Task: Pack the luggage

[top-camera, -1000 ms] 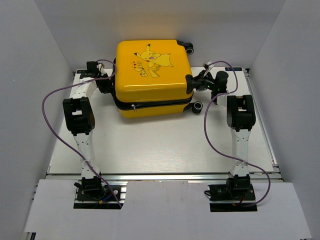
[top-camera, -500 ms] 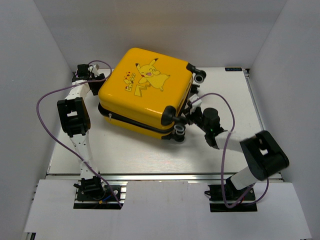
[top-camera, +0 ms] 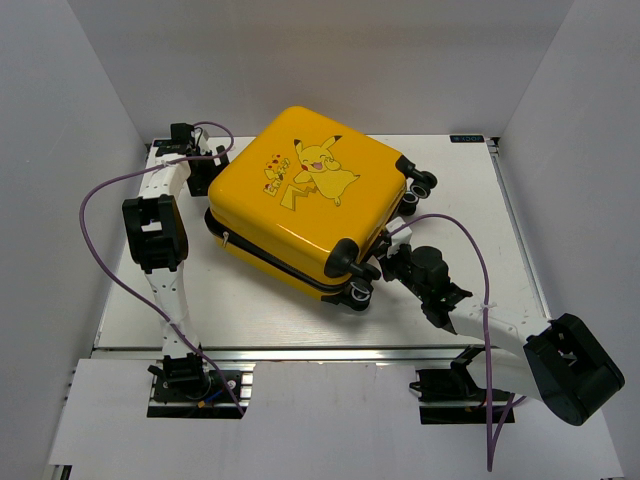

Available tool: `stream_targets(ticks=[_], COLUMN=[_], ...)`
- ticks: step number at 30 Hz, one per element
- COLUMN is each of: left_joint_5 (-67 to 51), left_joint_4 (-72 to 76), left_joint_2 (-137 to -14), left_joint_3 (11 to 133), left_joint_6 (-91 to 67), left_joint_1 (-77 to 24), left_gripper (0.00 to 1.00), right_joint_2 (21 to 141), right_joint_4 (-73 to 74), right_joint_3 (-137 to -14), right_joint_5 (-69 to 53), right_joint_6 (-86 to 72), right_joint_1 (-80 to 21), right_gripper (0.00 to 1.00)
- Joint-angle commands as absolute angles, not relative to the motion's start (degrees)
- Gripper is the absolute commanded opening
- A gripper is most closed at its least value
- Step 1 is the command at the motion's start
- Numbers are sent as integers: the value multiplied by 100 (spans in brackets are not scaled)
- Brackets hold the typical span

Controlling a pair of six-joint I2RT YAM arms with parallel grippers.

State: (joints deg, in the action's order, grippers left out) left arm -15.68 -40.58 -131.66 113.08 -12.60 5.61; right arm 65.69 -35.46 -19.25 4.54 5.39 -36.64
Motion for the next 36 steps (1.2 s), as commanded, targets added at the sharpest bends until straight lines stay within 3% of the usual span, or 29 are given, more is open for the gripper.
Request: stream_targets(ticks=[1, 7, 11, 17, 20, 23, 27, 31, 36], left_joint_5=[-695, 272, -272, -114, -874, -1195, -1116, -817, -992], left_joint_4=[-3657, -3919, -4271, -4209, -4473, -4930, -3939, -4498, -5246], left_joint_2=[-11929, -11883, -11718, -10820, -10381, -9661, -7922, -6989, -6514], left_joint_3=[11496, 12356, 13262, 13279, 13123, 12298, 9326, 8510, 7964], left_joint_6=[-2364, -2611, -2312, -2153, -2302, -2724, -3390, -3639, -3736], left_joint_1=[580, 527, 475, 422, 370, 36, -632, -1019, -1345], left_gripper=[98, 98, 98, 98, 98, 98, 98, 98, 98], right_joint_2=[6302, 6214, 6179, 6073, 6134, 6327, 6802, 7285, 7760], right_joint_4=[-4596, -4799, -4632, -4474, -4456, -4360, -4736, -5089, -5054], right_joint_3=[-2267, -2232, -2320, -2400, -2461, -2733, -3049, -3260, -3568], right_joint_5=[484, 62, -36, -184, -263, -394, -1307, -1801, -1591], right_joint_6=[607, 203, 79, 114, 114, 71, -121, -88, 167], right_joint_1=[-3709, -3726, -3718, -3735, -3744, -3736, -3858, -4437, -5009], right_gripper=[0, 0, 0, 0, 0, 0, 0, 0, 0])
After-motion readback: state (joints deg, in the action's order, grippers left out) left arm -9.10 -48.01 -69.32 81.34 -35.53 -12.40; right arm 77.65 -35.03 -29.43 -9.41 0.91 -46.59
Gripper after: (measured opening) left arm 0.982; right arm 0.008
